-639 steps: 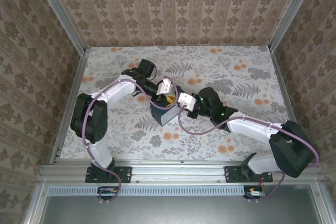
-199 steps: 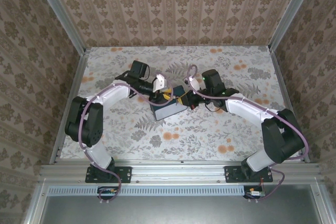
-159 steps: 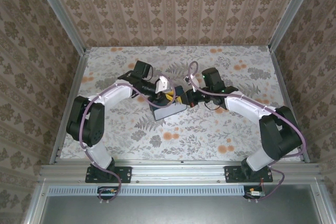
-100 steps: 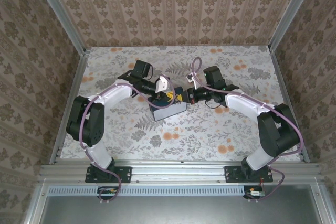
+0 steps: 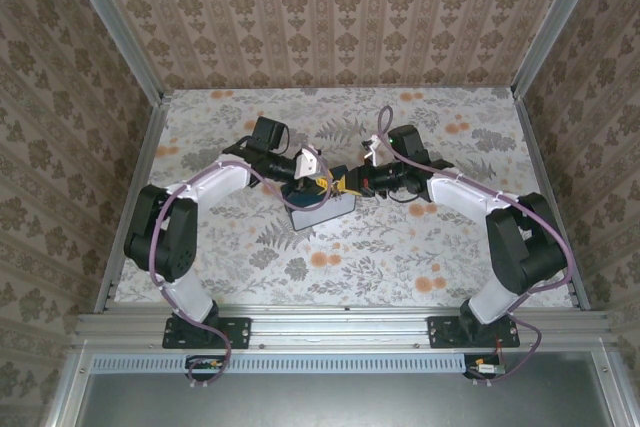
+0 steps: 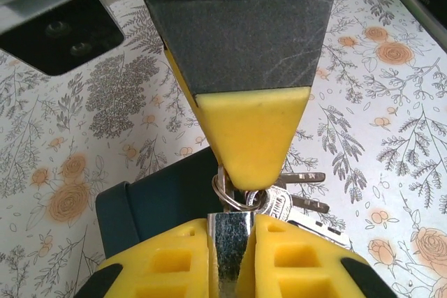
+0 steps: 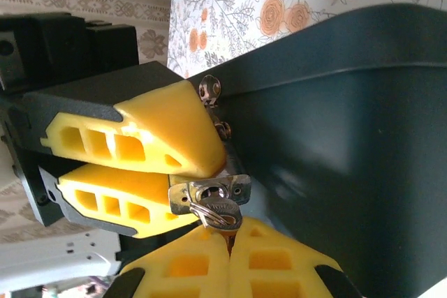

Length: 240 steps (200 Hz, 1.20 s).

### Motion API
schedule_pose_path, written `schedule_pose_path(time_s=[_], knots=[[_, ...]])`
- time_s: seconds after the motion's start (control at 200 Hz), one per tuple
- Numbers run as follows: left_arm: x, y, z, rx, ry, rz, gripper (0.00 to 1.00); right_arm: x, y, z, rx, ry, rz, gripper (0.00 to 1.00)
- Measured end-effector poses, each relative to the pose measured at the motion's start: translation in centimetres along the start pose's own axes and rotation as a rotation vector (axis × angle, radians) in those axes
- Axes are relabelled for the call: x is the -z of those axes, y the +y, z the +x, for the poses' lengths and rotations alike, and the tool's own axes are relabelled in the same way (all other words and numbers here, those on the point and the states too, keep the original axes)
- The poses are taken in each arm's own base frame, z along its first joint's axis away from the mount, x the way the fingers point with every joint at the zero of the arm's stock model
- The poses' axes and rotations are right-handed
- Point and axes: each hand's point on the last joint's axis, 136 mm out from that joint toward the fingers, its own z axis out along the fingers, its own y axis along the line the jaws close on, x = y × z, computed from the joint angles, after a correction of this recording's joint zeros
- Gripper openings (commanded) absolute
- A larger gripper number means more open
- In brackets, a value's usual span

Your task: Unlock the padlock with the key

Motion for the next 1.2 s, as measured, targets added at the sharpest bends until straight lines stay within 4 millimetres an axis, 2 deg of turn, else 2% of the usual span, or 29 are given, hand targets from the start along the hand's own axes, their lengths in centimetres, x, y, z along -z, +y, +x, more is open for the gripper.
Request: schedule_pose_path(time_s=[0.18,0.255,0.345,0.49,0.635,0.8,0.925,1.01,1.2], knots=[[0.3,-0.1,0.1,-0.029,0.012,-0.021,0.03,-0.3,0.3,0.1,-0.166,-0.003,-0.02,0.0],[0.4,-0.2,0.1,-0.032,0.012,-0.023,0.03,-0.3,0.3,0.4,-0.194,0.003,-0.015,0.08],[0.4,-0.4,-0.1,-0.035,-0.003,-0.012,0.03,0.1,0.5,0.7,-0.159,0.012,0.015,0.23],[0.4,-1.4,-0.2,-0.019,-0.016,0.029,0.03,2.0,1.2,0.2,0.037,-0.009,0.108,0.32],[0.5,-2.0,-0.3,-0.007,-0.027,0.053,0.03,3.8,1.7,-0.6,0.236,-0.043,0.157,0.28],[0.6,-2.2,-0.5,0.0,-0.034,0.066,0.03,3.3,1.6,-0.2,0.465,-0.028,0.17,0.29],[0.6,-2.4,-0.5,0.01,-0.036,0.076,0.03,2.0,1.1,1.7,0.692,-0.039,0.153,0.31],[0.6,-2.4,-0.6,0.014,-0.036,0.079,0.03,1.9,0.7,2.8,0.806,-0.073,0.129,0.32],[0.7,-2.5,-0.6,0.026,-0.035,0.085,0.04,2.2,2.1,1.8,0.986,-0.155,0.101,0.31]])
